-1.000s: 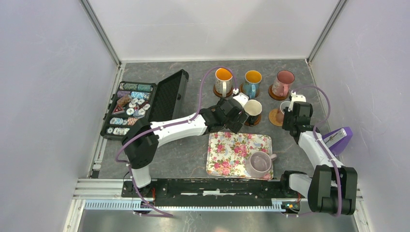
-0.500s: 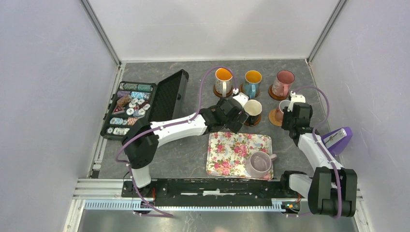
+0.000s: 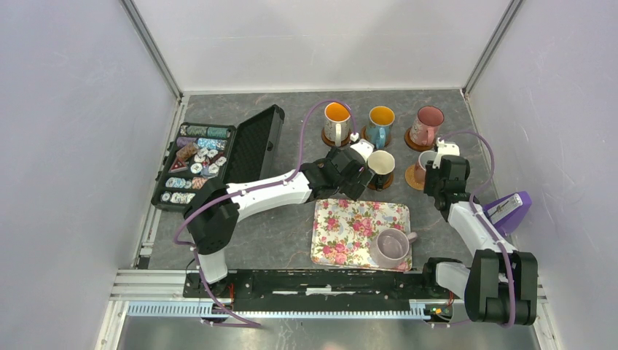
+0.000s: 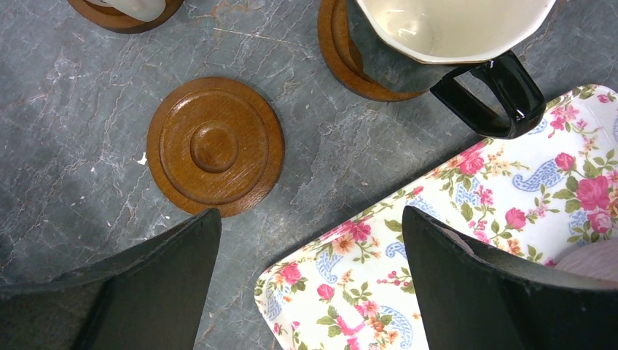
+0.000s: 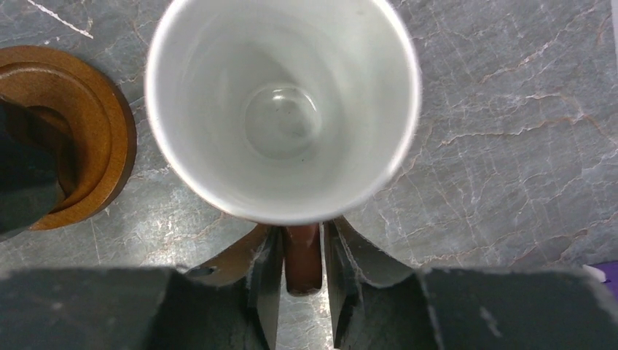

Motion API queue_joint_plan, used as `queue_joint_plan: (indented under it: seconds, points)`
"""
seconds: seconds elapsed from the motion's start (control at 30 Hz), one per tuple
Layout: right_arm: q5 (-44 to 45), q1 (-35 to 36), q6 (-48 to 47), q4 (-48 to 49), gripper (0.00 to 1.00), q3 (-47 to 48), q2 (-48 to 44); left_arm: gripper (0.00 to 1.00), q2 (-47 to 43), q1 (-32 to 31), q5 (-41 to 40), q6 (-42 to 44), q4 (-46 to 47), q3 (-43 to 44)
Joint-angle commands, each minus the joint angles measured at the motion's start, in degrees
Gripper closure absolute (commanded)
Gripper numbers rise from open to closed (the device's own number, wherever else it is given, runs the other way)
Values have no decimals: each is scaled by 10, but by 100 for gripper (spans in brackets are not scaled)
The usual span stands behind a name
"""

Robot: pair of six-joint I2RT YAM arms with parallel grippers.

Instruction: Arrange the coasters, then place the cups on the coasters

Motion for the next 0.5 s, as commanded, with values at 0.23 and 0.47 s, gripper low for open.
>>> queue_joint_plan:
  seconds: [0.23, 0.47]
  points:
    - [8, 3, -11, 29, 52, -13, -30, 0, -11, 4, -8, 8, 15, 15]
    - [-8, 3, -15, -8, 50, -8, -55, 0, -12, 4, -7, 8, 15, 13]
